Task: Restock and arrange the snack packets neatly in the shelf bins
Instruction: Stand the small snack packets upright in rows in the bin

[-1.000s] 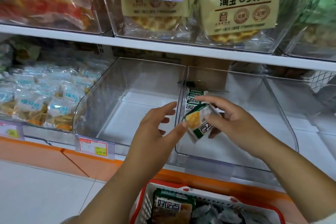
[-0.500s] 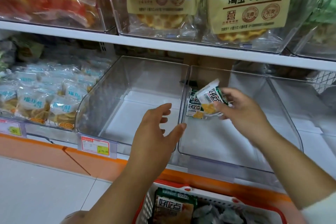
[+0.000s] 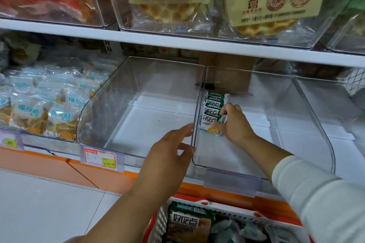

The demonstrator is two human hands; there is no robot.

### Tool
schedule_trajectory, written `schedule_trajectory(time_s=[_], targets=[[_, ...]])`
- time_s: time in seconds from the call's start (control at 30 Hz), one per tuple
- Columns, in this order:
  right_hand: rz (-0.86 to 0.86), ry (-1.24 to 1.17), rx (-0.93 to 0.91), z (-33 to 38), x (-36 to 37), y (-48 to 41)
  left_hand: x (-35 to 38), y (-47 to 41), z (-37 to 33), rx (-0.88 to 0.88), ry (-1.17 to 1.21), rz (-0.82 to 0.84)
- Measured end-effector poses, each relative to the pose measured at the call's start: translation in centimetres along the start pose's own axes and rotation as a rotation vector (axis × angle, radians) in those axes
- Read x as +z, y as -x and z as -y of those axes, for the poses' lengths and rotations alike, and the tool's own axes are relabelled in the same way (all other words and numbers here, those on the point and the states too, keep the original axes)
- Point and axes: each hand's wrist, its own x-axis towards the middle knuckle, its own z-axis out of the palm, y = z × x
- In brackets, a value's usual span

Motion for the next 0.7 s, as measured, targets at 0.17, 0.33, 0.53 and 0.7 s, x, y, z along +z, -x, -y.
schedule_trajectory(time_s=[0.17,0.33,0.53,0.7], targets=[[-0.161,-0.127,0.042,0.2,-2.3,2.1,0.1,-0.4,-0.1,0.017,-0.007,-0.025],[-0.44,-0.526,-0.078,-0.7,-7.9,13.3,1.8,3.4,-1.1,0.212,-0.13,-0.326],[-0.208,-0.513,0.251,-9.6,-5.1,26.9,10.4,12.0,1.5,0.155,-0.188,0.216],[0.533,-0.147,0.489,-16.9,-0.6,33.6,18.1,18.3,6.6,-0.175,-0.171,0.739]])
